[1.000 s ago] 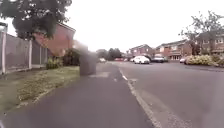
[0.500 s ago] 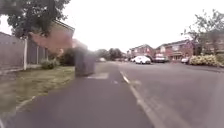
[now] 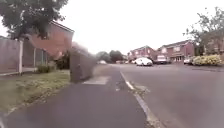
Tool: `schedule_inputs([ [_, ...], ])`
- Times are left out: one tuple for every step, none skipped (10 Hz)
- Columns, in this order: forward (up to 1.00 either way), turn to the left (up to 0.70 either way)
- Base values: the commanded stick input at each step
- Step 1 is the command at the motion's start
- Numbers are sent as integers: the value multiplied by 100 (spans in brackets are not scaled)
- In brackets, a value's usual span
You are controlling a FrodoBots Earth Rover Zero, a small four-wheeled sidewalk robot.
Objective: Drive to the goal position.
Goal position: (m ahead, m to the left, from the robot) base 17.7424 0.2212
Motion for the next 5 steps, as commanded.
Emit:
schedule_inputs([
  [100,0],
  [100,0],
  [100,0],
  [100,0],
  [100,0],
])
